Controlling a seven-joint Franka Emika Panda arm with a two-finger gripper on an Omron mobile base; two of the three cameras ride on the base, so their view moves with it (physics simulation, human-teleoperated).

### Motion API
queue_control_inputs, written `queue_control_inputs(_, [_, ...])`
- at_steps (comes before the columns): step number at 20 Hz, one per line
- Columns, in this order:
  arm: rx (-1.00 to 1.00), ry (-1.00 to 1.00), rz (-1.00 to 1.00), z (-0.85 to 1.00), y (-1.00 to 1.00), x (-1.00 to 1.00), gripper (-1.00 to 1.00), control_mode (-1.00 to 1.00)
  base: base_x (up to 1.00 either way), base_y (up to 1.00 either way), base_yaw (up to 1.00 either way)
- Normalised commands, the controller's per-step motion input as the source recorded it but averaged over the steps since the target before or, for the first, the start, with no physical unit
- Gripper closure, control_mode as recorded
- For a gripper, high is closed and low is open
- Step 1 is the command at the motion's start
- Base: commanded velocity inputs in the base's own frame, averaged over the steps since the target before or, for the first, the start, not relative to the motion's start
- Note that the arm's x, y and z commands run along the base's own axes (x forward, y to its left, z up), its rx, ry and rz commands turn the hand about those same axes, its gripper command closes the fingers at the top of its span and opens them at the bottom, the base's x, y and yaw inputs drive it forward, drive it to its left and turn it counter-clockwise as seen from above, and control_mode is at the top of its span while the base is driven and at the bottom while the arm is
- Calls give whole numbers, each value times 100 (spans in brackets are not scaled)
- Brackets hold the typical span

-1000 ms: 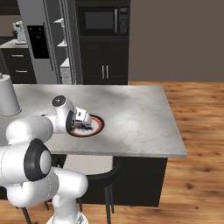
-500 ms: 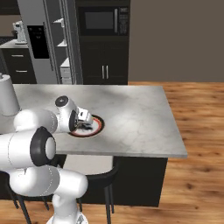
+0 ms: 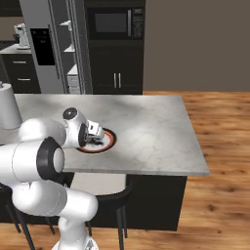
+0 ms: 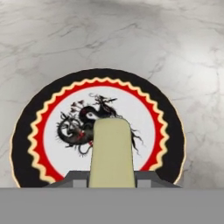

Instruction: Retrieve the butter from the fridge and place it on a plate on the dining table. Then retrieve the butter knife by the fridge and place it near the plate.

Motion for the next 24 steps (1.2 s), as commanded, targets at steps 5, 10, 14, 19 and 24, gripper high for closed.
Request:
queue_control_inputs(5, [0,0,0,-15,0,6,100,-100,0,0,0])
queue_control_inputs(10, [0,0,0,-18,0,9,100,-100,0,0,0])
queue_control_inputs(14, [0,0,0,-17,0,11,100,-100,0,0,0])
queue_control_inputs(19, [0,0,0,-13,0,9,100,-100,0,0,0])
queue_control_inputs(24, [0,0,0,0,0,12,100,-100,0,0,0])
